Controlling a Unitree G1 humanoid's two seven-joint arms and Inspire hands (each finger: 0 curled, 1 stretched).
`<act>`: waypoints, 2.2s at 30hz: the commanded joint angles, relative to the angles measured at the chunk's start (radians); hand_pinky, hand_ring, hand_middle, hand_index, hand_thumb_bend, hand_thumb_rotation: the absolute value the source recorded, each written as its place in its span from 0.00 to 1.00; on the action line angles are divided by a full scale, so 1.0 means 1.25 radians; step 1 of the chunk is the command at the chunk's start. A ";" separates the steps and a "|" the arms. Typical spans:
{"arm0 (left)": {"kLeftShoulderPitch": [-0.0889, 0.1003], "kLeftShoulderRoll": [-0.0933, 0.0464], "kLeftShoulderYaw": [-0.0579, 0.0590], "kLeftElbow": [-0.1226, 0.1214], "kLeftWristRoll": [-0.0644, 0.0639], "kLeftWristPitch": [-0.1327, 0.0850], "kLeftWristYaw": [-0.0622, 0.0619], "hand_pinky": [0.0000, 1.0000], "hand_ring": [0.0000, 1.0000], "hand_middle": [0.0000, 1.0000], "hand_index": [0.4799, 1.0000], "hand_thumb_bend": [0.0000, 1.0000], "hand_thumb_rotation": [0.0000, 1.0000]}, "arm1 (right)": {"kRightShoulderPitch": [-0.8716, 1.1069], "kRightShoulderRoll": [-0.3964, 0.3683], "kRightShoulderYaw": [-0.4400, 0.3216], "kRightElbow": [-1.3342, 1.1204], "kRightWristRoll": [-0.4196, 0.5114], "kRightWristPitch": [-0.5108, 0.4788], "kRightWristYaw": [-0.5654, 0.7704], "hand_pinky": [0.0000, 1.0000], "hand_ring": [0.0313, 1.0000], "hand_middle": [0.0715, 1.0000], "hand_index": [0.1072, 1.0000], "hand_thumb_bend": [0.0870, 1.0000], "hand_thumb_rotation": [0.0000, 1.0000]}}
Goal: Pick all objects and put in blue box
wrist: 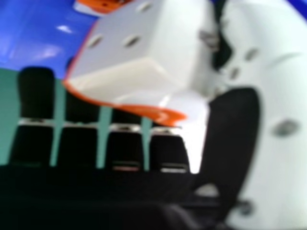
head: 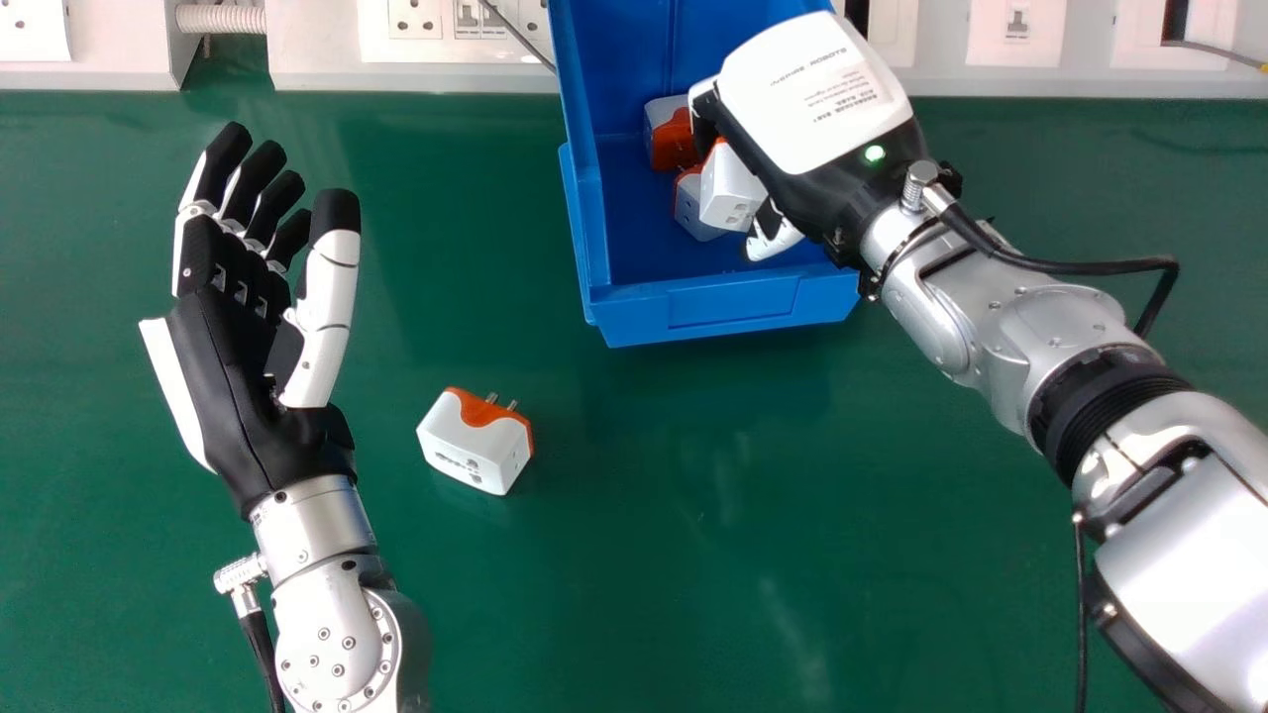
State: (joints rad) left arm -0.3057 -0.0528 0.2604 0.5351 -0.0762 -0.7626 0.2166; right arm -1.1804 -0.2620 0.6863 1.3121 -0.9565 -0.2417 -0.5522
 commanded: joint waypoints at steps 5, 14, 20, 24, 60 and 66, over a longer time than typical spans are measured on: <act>-0.009 0.012 -0.004 -0.007 0.005 -0.022 -0.008 0.79 0.80 0.81 0.64 0.71 0.42 | -0.059 0.009 0.041 -0.007 -0.033 0.126 0.081 0.36 0.48 0.55 0.51 0.44 0.00; -0.008 0.010 -0.006 -0.011 0.007 -0.023 -0.006 0.79 0.81 0.81 0.64 0.71 0.41 | -0.056 0.006 0.046 -0.022 -0.026 0.166 0.120 0.80 0.86 0.88 0.86 0.85 0.18; -0.012 0.011 -0.005 -0.003 0.006 -0.024 -0.006 0.80 0.81 0.82 0.64 0.70 0.41 | -0.061 0.003 0.060 -0.021 -0.037 0.176 0.121 0.94 0.95 0.96 0.96 0.95 0.24; -0.014 0.011 -0.005 -0.001 0.001 -0.029 -0.010 0.80 0.81 0.82 0.64 0.70 0.41 | -0.064 0.001 0.064 -0.023 -0.038 0.177 0.124 0.97 0.98 0.98 0.98 0.98 0.26; 0.035 -0.005 -0.008 -0.073 0.005 0.017 0.001 0.76 0.79 0.81 0.64 0.71 0.41 | 0.541 -0.284 -0.277 -1.533 0.096 0.632 1.225 0.91 0.97 0.99 0.99 1.00 0.34; 0.040 0.001 -0.010 -0.077 -0.004 0.019 -0.015 0.77 0.79 0.80 0.64 0.70 0.41 | 0.537 -0.242 -0.252 -1.549 0.139 0.611 1.243 0.72 0.83 0.89 0.96 1.00 0.33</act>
State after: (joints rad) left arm -0.2706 -0.0656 0.2599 0.5176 -0.0804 -0.7207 0.2193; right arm -0.4636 -0.5613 0.4306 -0.4280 -0.8140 0.5154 0.9429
